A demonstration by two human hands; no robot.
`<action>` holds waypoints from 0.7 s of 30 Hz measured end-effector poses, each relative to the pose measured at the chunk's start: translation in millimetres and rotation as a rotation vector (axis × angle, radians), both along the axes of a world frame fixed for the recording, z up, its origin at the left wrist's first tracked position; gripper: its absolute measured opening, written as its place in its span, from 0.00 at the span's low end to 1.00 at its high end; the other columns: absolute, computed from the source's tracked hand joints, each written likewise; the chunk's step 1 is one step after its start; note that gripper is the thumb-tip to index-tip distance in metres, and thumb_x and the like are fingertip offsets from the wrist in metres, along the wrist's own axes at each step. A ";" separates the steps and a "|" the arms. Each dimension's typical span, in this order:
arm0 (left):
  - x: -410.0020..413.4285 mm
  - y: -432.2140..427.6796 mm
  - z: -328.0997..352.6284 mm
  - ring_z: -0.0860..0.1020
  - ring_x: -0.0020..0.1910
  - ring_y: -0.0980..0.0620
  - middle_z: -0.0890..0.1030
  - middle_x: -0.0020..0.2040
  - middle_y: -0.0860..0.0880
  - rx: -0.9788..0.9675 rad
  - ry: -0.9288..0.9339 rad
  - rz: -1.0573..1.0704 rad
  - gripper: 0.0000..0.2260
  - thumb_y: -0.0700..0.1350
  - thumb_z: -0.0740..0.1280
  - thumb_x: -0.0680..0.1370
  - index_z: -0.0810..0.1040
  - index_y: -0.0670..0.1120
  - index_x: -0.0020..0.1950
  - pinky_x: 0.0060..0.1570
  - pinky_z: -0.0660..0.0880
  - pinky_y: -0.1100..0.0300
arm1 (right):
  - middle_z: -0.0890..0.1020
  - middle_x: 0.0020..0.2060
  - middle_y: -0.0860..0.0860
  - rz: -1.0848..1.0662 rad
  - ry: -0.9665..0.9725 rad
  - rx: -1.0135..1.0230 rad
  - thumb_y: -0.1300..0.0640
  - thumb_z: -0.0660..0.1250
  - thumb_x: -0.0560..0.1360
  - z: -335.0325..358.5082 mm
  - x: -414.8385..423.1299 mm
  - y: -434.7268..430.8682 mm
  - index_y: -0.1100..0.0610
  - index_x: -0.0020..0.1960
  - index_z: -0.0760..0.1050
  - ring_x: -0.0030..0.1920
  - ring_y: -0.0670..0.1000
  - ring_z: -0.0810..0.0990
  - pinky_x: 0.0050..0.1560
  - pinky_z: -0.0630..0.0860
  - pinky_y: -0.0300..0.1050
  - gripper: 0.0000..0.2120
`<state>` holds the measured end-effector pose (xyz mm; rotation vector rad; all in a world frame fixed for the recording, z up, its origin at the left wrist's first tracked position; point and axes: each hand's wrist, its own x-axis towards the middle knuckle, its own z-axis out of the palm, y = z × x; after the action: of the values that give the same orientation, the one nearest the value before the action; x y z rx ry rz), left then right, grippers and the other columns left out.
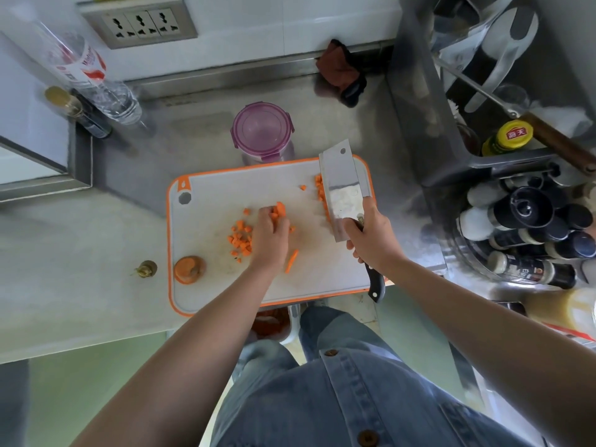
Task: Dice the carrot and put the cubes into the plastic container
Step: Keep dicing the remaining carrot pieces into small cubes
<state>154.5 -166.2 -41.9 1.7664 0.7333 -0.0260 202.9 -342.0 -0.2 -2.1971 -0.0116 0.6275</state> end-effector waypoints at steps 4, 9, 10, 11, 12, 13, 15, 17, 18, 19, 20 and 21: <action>-2.5 7.0 13.3 0.66 0.29 0.51 0.73 0.29 0.48 -0.661 0.054 0.323 0.10 0.40 0.52 0.76 0.68 0.44 0.38 0.22 0.62 0.64 | 0.79 0.36 0.61 -0.001 0.009 0.013 0.58 0.57 0.80 0.8 -2.5 3.1 0.56 0.50 0.61 0.27 0.51 0.72 0.23 0.71 0.41 0.05; -14.8 11.0 18.9 0.72 0.31 0.50 0.79 0.34 0.42 -0.891 0.050 0.345 0.16 0.46 0.50 0.75 0.75 0.41 0.39 0.23 0.64 0.64 | 0.78 0.36 0.61 0.015 0.014 0.013 0.58 0.58 0.80 1.0 -6.2 6.7 0.55 0.50 0.60 0.28 0.52 0.72 0.24 0.71 0.42 0.05; -16.0 10.6 18.7 0.72 0.31 0.49 0.80 0.34 0.42 -0.882 0.047 0.333 0.16 0.47 0.51 0.75 0.76 0.42 0.39 0.24 0.64 0.64 | 0.79 0.36 0.60 0.018 0.013 0.012 0.57 0.58 0.80 0.6 -6.9 7.0 0.55 0.50 0.61 0.28 0.52 0.72 0.24 0.72 0.42 0.05; -16.6 10.0 19.3 0.73 0.32 0.49 0.80 0.35 0.43 -0.866 0.049 0.319 0.16 0.48 0.52 0.76 0.76 0.42 0.38 0.24 0.64 0.64 | 0.79 0.36 0.60 0.021 0.011 0.009 0.57 0.58 0.80 0.1 -7.2 7.6 0.54 0.51 0.61 0.28 0.52 0.73 0.24 0.72 0.43 0.05; -17.0 9.6 19.2 0.73 0.32 0.50 0.80 0.34 0.44 -0.837 0.062 0.308 0.16 0.49 0.53 0.77 0.76 0.43 0.38 0.25 0.64 0.64 | 0.79 0.35 0.59 0.024 0.010 0.006 0.56 0.58 0.80 -0.4 -7.7 7.8 0.54 0.51 0.61 0.28 0.52 0.73 0.25 0.73 0.43 0.05; -17.4 9.5 18.3 0.74 0.31 0.51 0.80 0.34 0.45 -0.806 0.083 0.302 0.17 0.51 0.55 0.78 0.75 0.44 0.37 0.25 0.63 0.64 | 0.79 0.35 0.59 0.027 0.009 0.003 0.56 0.58 0.80 -0.9 -8.1 8.0 0.54 0.52 0.61 0.28 0.52 0.73 0.25 0.73 0.43 0.05; -18.3 9.1 17.2 0.73 0.27 0.52 0.77 0.31 0.46 -0.699 0.145 0.298 0.17 0.54 0.59 0.80 0.73 0.45 0.36 0.23 0.62 0.64 | 0.79 0.35 0.57 0.030 0.007 -0.003 0.56 0.58 0.80 -1.7 -8.5 8.0 0.54 0.52 0.61 0.28 0.52 0.74 0.25 0.72 0.43 0.05; -21.5 10.6 12.9 0.70 0.25 0.51 0.73 0.28 0.47 -0.483 0.181 0.233 0.19 0.52 0.61 0.81 0.71 0.45 0.33 0.24 0.63 0.63 | 0.79 0.35 0.58 0.034 0.006 -0.013 0.57 0.58 0.80 -2.1 -8.6 8.1 0.54 0.52 0.61 0.28 0.52 0.74 0.25 0.72 0.42 0.05; -24.1 11.8 9.8 0.69 0.25 0.51 0.72 0.26 0.47 -0.333 0.181 0.151 0.20 0.51 0.61 0.81 0.69 0.45 0.30 0.26 0.65 0.62 | 0.79 0.35 0.58 0.037 0.005 -0.015 0.58 0.58 0.80 -2.1 -8.6 8.4 0.54 0.53 0.61 0.28 0.52 0.74 0.25 0.72 0.43 0.05; -27.8 13.2 8.1 0.69 0.24 0.51 0.72 0.25 0.48 -0.158 0.182 0.045 0.22 0.49 0.60 0.81 0.68 0.45 0.28 0.28 0.66 0.61 | 0.79 0.35 0.59 0.041 0.002 -0.015 0.58 0.57 0.80 -2.1 -8.7 8.6 0.54 0.53 0.61 0.28 0.52 0.75 0.25 0.72 0.43 0.05; -31.8 14.7 7.9 0.70 0.25 0.51 0.72 0.25 0.49 0.027 0.192 -0.068 0.22 0.49 0.59 0.81 0.68 0.46 0.27 0.29 0.66 0.61 | 0.79 0.35 0.59 0.044 0.000 -0.014 0.58 0.57 0.80 -2.1 -8.9 8.8 0.54 0.53 0.61 0.28 0.53 0.75 0.25 0.73 0.44 0.05; -35.5 16.0 8.2 0.71 0.26 0.51 0.72 0.25 0.50 0.203 0.218 -0.179 0.21 0.49 0.59 0.81 0.69 0.47 0.27 0.28 0.65 0.60 | 0.79 0.34 0.59 0.047 -0.002 -0.014 0.58 0.57 0.80 -1.8 -9.1 9.3 0.54 0.53 0.61 0.28 0.53 0.75 0.25 0.73 0.44 0.05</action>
<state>119.0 -150.1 -33.7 2.0417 0.7520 -0.2766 193.8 -332.7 -2.1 -2.2162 -0.0609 0.6529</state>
